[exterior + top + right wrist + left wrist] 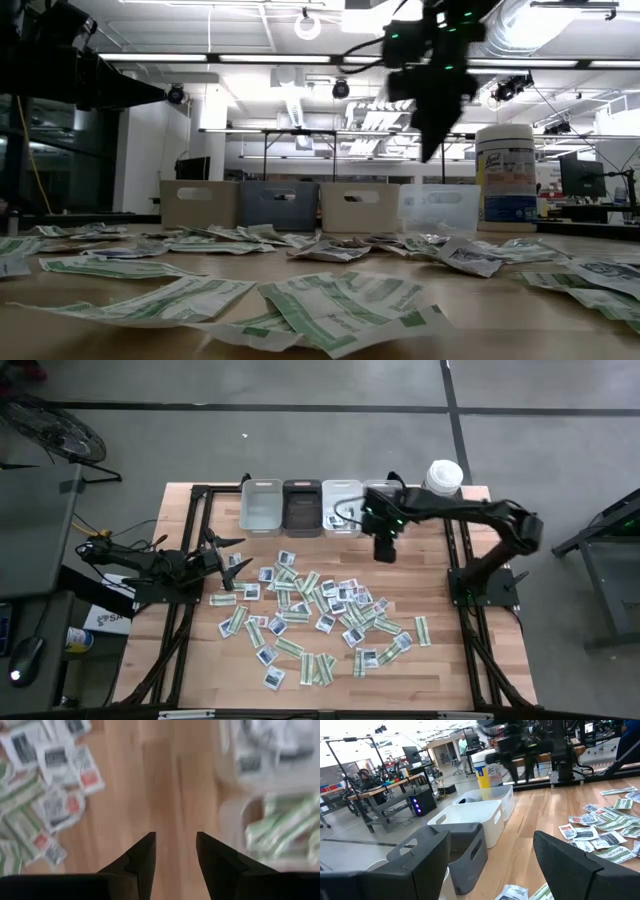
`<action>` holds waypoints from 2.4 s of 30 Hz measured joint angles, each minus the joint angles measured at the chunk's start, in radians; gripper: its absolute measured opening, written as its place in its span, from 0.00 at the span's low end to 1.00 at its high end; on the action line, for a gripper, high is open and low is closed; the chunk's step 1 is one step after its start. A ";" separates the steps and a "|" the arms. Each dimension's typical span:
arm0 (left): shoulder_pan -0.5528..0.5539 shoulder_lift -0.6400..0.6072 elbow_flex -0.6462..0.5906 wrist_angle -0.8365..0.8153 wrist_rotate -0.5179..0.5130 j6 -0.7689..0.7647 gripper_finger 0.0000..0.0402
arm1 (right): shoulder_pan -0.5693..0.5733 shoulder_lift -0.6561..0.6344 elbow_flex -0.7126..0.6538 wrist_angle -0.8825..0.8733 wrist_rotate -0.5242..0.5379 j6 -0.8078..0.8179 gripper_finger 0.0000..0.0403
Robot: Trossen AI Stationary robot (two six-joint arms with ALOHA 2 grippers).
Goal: Pick & Place First Aid Supplies
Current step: Put the blue alcohol pad into the black bin
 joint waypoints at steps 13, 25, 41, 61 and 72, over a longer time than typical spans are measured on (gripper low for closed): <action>0.000 0.000 0.000 0.000 0.000 0.000 0.70 | 0.210 -0.281 -0.349 0.013 -0.116 0.603 0.33; 0.000 0.000 0.000 -0.001 0.000 0.000 0.70 | 0.524 -0.299 -0.553 0.199 -0.301 1.219 0.33; 0.000 0.000 0.000 -0.001 0.000 0.000 0.70 | 0.782 -0.180 -0.590 0.407 -0.243 1.637 0.33; 0.000 0.000 0.000 -0.001 0.000 0.000 0.70 | 0.843 -0.065 -0.587 0.543 -0.180 1.720 0.33; 0.000 0.000 0.000 -0.001 0.000 0.000 0.70 | 0.863 -0.064 -0.586 0.537 -0.158 1.757 0.28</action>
